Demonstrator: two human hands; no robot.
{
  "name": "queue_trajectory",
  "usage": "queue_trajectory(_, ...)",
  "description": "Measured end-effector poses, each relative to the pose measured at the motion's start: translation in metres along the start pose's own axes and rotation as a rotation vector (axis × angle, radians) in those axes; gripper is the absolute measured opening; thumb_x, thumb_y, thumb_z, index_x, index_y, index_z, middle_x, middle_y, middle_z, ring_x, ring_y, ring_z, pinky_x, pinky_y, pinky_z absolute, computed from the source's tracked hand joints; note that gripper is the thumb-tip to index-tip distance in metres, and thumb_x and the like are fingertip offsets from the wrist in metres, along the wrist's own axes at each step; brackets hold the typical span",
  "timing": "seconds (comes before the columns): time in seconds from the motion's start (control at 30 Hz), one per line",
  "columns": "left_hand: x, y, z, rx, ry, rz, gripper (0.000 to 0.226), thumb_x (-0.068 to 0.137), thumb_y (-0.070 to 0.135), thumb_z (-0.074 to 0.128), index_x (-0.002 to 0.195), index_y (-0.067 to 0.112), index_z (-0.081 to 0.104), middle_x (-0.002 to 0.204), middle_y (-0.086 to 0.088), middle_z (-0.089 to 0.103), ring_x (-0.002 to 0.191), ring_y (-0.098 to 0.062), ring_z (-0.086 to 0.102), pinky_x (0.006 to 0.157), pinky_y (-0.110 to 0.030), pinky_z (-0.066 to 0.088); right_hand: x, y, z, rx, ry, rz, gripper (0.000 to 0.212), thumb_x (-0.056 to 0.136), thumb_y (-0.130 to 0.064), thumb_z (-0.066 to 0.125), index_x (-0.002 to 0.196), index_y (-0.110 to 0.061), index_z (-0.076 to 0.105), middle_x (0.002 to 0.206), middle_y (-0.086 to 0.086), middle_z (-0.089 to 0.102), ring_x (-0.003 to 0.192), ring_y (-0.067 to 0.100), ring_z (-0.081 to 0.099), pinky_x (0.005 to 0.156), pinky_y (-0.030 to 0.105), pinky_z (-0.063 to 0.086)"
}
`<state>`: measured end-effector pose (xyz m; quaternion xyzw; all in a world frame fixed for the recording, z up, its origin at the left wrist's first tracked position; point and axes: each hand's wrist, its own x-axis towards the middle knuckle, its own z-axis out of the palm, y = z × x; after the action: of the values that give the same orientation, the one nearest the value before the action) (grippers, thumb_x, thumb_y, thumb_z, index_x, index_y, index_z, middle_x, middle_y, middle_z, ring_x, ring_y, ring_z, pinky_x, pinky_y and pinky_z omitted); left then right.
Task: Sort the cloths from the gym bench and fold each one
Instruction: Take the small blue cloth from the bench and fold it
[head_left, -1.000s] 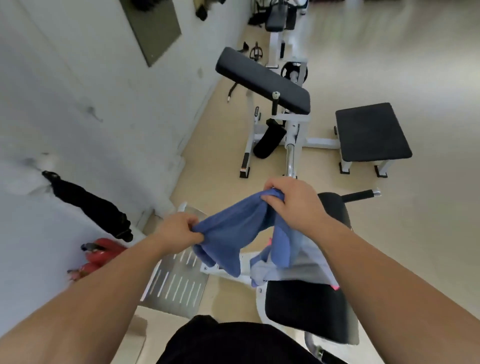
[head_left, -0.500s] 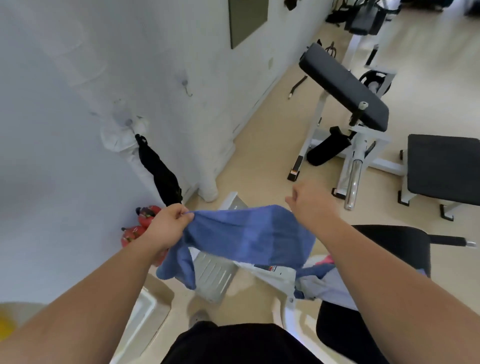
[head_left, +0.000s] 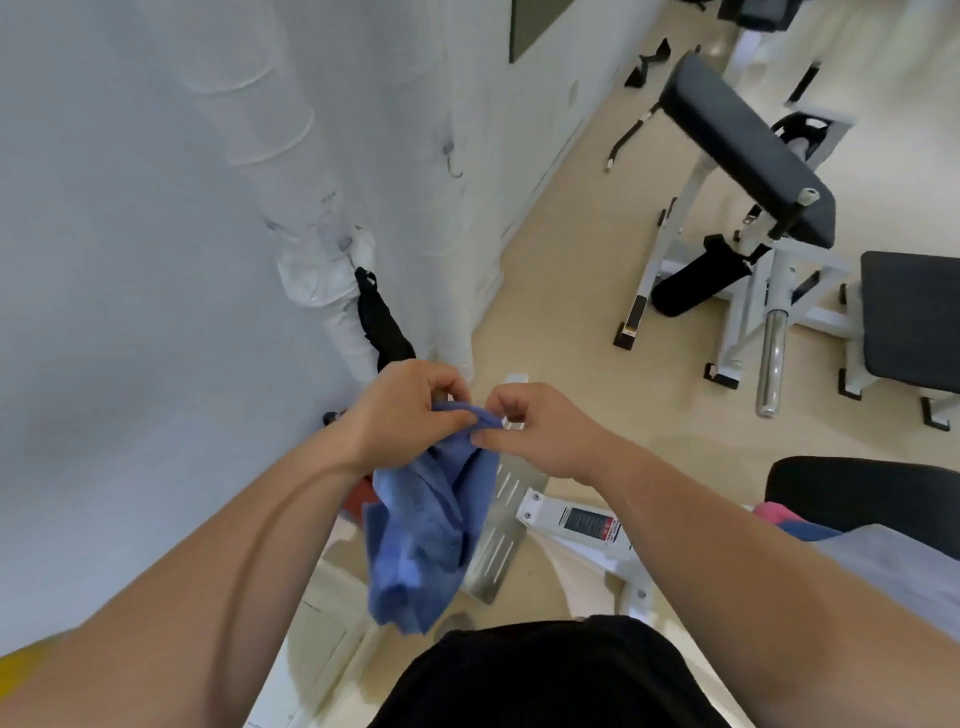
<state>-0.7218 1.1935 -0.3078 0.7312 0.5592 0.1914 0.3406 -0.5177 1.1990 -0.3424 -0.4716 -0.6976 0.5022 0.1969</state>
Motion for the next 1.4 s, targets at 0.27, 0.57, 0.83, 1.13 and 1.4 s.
queue_trajectory(0.27, 0.011, -0.047, -0.024, 0.11, 0.033, -0.197, 0.025, 0.078, 0.025, 0.077, 0.061, 0.015, 0.061, 0.052, 0.004, 0.051, 0.051, -0.007, 0.044, 0.051, -0.019, 0.033, 0.063, 0.007, -0.014, -0.319, -0.057, -0.099, 0.018, 0.077, -0.016, 0.068, 0.074, -0.024, 0.052, 0.066, 0.001, 0.056, 0.064, 0.017, 0.051, 0.059, 0.033, 0.04)
queue_trajectory(0.57, 0.024, -0.071, 0.014, -0.436, 0.312, -0.61, 0.015, 0.094, 0.024, 0.062, 0.082, 0.015, 0.061, 0.069, -0.004, 0.063, 0.063, -0.019, 0.059, 0.062, -0.035, 0.049, 0.12, 0.018, -0.103, 0.001, -0.055, -0.163, 0.019, 0.082, -0.002, 0.073, 0.074, -0.017, 0.064, 0.062, -0.016, 0.058, 0.061, 0.002, 0.05, 0.06, 0.015, 0.04)
queue_trajectory(0.83, 0.057, -0.027, 0.021, -0.524, 0.733, -0.652, 0.006, 0.098, 0.01, 0.06, 0.094, 0.006, 0.063, 0.078, -0.008, 0.059, 0.069, -0.015, 0.053, 0.057, -0.018, 0.046, 0.147, 0.073, -0.151, -0.07, -0.171, -0.123, 0.012, 0.083, -0.007, 0.074, 0.086, -0.018, 0.069, 0.076, 0.011, 0.065, 0.068, 0.012, 0.052, 0.064, 0.026, 0.04)
queue_trajectory(1.13, 0.041, -0.065, -0.034, -0.314, 1.073, -0.917, 0.017, 0.089, 0.028, 0.071, 0.081, 0.015, 0.063, 0.073, -0.003, 0.06, 0.07, -0.024, 0.056, 0.064, -0.028, 0.046, 0.143, 0.121, -0.17, -0.401, -0.25, 0.055, 0.036, 0.082, -0.021, 0.073, 0.058, -0.019, 0.047, 0.056, -0.008, 0.041, 0.057, 0.012, 0.036, 0.059, 0.031, 0.033)
queue_trajectory(1.4, 0.013, -0.092, -0.031, -0.224, 0.786, -1.226, 0.044, 0.085, 0.043, 0.075, 0.088, 0.0, 0.066, 0.085, -0.019, 0.065, 0.074, -0.034, 0.06, 0.052, -0.036, 0.052, 0.13, 0.123, -0.189, -0.152, -0.156, 0.288, 0.034, 0.077, -0.031, 0.085, 0.079, -0.002, 0.067, 0.068, 0.002, 0.052, 0.066, 0.014, 0.047, 0.065, 0.03, 0.037)
